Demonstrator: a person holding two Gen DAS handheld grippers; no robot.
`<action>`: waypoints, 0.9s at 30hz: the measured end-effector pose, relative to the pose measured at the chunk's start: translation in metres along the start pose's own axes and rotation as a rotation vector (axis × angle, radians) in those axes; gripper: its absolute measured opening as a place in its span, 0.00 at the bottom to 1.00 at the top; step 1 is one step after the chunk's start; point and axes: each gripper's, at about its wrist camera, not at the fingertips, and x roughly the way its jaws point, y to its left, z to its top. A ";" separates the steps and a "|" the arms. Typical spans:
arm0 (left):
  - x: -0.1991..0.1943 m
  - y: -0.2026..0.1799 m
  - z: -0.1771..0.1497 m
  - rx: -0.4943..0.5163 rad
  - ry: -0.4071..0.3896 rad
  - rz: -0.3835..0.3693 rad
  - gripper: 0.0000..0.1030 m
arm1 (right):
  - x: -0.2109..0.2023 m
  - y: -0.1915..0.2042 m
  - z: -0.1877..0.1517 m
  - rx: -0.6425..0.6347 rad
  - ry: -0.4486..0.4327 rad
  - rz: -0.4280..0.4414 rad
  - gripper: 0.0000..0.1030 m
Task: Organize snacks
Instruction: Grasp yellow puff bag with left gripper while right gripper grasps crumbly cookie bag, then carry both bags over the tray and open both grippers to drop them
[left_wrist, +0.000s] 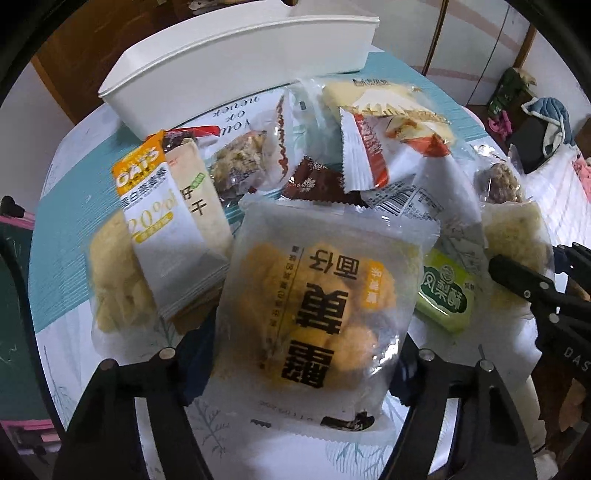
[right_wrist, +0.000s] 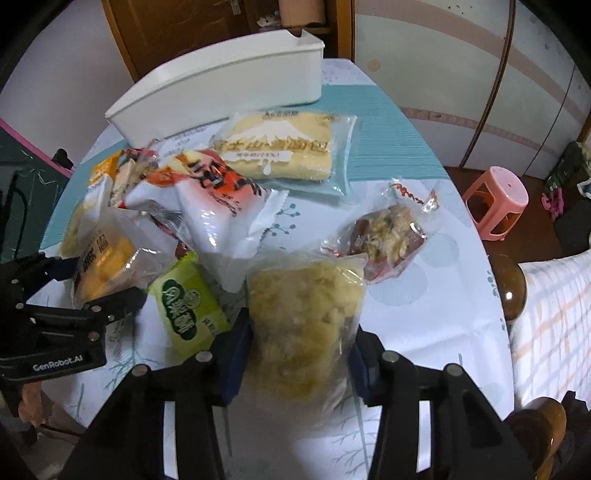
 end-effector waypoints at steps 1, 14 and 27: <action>-0.004 0.000 -0.001 0.000 -0.006 -0.003 0.71 | -0.004 0.001 0.000 -0.003 -0.009 0.002 0.45; -0.086 0.008 -0.003 -0.014 -0.193 -0.057 0.71 | -0.058 0.020 0.003 -0.044 -0.130 0.042 0.44; -0.207 0.043 0.047 -0.032 -0.469 -0.059 0.72 | -0.149 0.032 0.073 -0.085 -0.378 0.084 0.43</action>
